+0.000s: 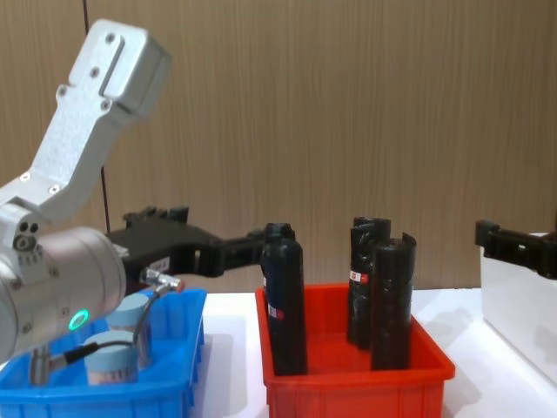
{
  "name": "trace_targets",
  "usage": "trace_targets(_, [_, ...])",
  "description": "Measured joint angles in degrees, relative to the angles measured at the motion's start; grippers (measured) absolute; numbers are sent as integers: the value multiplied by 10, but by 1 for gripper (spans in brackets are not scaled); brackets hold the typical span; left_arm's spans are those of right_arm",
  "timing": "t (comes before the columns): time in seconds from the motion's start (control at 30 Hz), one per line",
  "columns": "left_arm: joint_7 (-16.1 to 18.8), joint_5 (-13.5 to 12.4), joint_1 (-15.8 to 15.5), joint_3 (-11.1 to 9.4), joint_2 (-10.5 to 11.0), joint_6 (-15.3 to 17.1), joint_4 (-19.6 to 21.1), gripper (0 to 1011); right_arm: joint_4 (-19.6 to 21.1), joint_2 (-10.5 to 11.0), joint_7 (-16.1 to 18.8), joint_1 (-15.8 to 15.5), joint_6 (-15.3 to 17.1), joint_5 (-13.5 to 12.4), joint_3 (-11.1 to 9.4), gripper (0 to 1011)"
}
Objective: Pick the cotton swabs from the blue box and place them into the white box.
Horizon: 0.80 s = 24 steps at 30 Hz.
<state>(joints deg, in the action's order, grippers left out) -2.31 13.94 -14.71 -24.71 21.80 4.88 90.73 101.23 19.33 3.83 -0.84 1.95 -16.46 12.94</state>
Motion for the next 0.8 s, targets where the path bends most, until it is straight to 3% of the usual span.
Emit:
trace_targets(0.4, [43,39,-1,11,-6,48,-24,1004,0,0,0,0,0,0,0,1001])
trace_targets(0.8, [81,86,-5,34,-5,66,-66,1004,0,0,0,0,0,0,0,1002])
